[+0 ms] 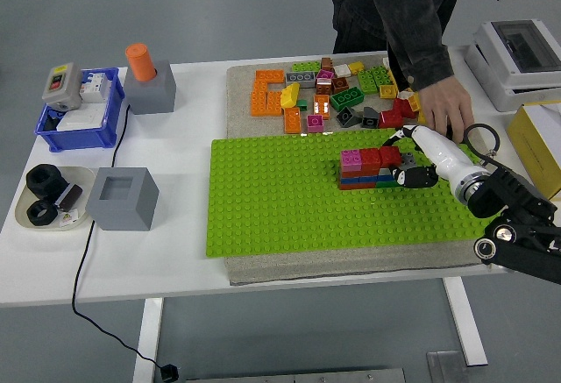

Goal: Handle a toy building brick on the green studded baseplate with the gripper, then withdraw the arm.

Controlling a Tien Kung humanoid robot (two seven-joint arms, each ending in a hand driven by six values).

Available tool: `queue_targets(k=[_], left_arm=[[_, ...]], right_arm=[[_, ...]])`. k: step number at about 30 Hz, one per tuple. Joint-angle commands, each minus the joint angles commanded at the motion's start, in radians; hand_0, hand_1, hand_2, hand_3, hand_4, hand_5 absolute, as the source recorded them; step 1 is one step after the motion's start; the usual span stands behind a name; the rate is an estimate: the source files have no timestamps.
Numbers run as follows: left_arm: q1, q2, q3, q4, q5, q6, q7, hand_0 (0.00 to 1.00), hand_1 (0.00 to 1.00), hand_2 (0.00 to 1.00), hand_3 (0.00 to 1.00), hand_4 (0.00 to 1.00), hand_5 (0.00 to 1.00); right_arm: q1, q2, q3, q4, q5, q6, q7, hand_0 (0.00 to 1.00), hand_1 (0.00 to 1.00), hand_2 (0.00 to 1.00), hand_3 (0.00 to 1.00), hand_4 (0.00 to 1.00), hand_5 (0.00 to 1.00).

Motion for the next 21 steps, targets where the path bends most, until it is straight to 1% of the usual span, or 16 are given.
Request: queue_targets(k=[6,7,13,14,19,20,21], left_arm=[[0.000,0.001,-0.001,0.001,0.001,-0.001,-0.004,0.772,0.727,0.703,0.818,0.822,0.542],[0.000,0.001,-0.001,0.001,0.001,-0.001,-0.004,0.771,0.722,0.699,0.813,0.821,0.543],[0.001,0.001,-0.001,0.001,0.002,-0.003,-0.006,0.771,0.721,0.697,0.811,0.821,0.544],[0.001,0.001,-0.001,0.001,0.002,-0.003,-0.006,0.771,0.721,0.697,0.811,0.821,0.544],[-0.001,0.002,0.001,0.002,0.001,-0.004,-0.011,0.769,0.717,0.690,0.805,0.819,0.543],[-0.002,0.002,0.002,0.002,0.000,-0.004,-0.012,0.769,0.717,0.690,0.805,0.819,0.543],[-0.002,0.002,0.002,0.002,0.000,-0.005,-0.013,0.769,0.717,0.690,0.805,0.819,0.543]], right_arm=[[0.000,0.000,-0.003,-0.001,0.002,0.002,0.001,0.799,0.941,0.942,0.663,0.529,0.015],[0.000,0.001,-0.003,-0.001,0.003,0.002,0.001,0.803,0.947,0.961,0.673,0.555,0.039],[0.001,0.001,-0.007,-0.001,0.005,0.004,0.001,0.803,0.947,0.961,0.673,0.555,0.039],[0.001,0.001,-0.007,-0.001,0.005,0.004,0.001,0.806,0.950,0.969,0.687,0.586,0.047],[0.002,0.002,-0.007,-0.003,0.007,0.005,0.001,0.806,0.950,0.969,0.687,0.586,0.047],[0.002,0.002,-0.007,-0.003,0.007,0.005,0.001,0.809,0.955,0.977,0.710,0.611,0.043],[0.002,0.002,-0.006,-0.003,0.007,0.005,0.001,0.809,0.955,0.977,0.710,0.611,0.043]])
